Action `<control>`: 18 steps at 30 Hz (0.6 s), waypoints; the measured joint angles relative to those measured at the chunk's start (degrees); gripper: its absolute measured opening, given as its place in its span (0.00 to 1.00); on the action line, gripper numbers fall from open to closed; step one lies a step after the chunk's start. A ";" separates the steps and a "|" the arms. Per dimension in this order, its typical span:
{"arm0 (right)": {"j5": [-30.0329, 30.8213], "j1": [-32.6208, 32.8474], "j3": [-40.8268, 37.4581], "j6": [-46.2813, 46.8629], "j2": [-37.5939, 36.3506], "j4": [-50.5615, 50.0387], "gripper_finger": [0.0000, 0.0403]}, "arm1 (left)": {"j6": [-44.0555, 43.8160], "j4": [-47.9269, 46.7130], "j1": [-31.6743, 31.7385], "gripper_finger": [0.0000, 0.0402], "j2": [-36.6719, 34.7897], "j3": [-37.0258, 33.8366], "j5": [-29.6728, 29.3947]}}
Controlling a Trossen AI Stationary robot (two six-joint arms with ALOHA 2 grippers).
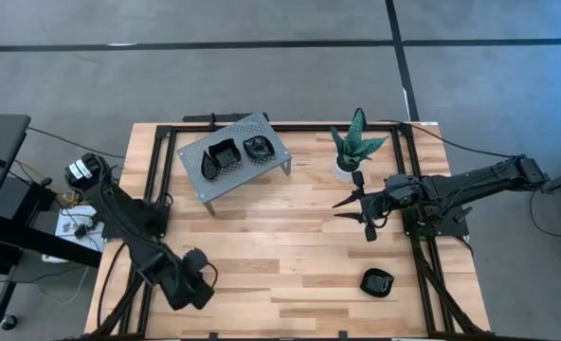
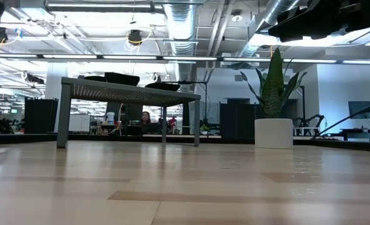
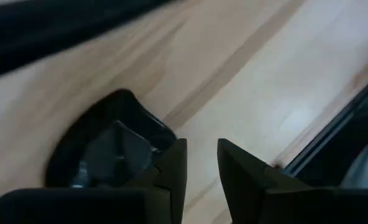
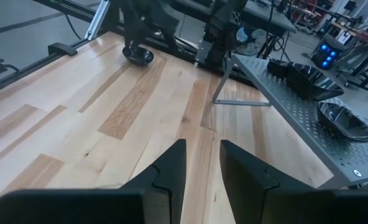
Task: Pick & Place Mini shaped plates
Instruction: Stack the black leaf-shaped plate on the black leaf-shaped plate on the shelf
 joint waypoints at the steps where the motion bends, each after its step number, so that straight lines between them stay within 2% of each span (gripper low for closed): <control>1: -0.01 0.00 0.00 0.00 0.00 0.01 0.23 | -2.61 1.77 0.26 0.22 0.00 -0.95 -0.01; 7: 0.01 0.00 0.00 -1.63 0.00 0.24 0.23 | -5.60 6.82 3.49 0.22 0.02 -3.98 0.77; 13: 0.01 -0.01 0.00 -1.67 0.00 0.24 0.23 | -5.62 6.35 4.51 0.22 0.02 -5.95 9.49; 18: 0.01 -0.02 0.00 -1.69 0.00 0.24 0.23 | -6.04 6.38 4.18 0.22 0.02 -7.89 8.31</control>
